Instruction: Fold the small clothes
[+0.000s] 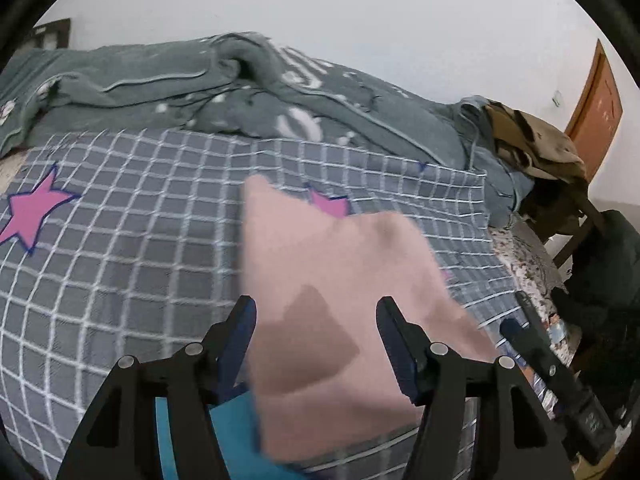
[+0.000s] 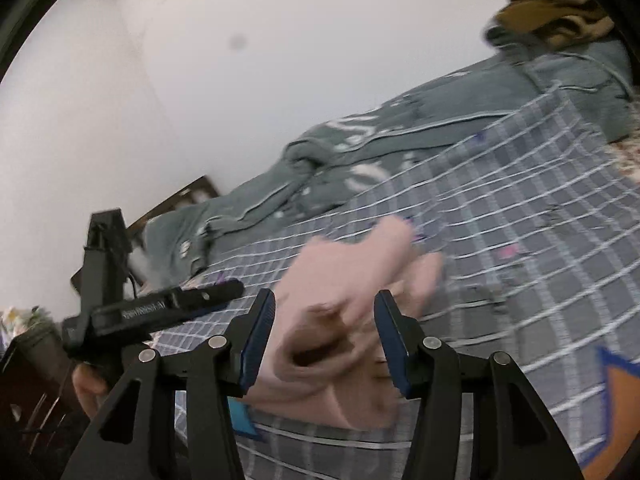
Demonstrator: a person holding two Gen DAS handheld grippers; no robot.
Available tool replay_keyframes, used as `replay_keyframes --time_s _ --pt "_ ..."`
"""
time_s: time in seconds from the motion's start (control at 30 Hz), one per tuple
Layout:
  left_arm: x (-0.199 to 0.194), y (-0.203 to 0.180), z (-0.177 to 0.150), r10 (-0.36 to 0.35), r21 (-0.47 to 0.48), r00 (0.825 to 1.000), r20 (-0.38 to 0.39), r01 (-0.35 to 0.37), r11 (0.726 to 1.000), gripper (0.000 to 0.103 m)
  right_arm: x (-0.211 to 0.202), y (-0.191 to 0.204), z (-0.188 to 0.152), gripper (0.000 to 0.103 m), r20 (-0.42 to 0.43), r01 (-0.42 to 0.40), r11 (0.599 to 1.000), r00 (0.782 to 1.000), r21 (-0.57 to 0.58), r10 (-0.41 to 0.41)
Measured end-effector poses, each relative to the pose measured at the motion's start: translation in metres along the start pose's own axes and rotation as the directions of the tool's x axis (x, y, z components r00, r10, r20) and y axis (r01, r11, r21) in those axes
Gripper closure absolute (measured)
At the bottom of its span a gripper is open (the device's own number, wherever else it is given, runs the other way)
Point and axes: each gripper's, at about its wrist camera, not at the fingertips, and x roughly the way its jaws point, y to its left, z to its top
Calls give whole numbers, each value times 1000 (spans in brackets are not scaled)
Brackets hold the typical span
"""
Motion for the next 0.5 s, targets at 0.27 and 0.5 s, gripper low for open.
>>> replay_keyframes --time_s 0.27,0.5 --pt "-3 40 -26 -29 -44 999 -24 28 999 43 32 0 -30 98 0 225 974 974 -12 -225" --pt "4 39 -33 -113 -38 992 -48 111 993 43 37 -17 -58 98 -76 323 946 944 3 -322"
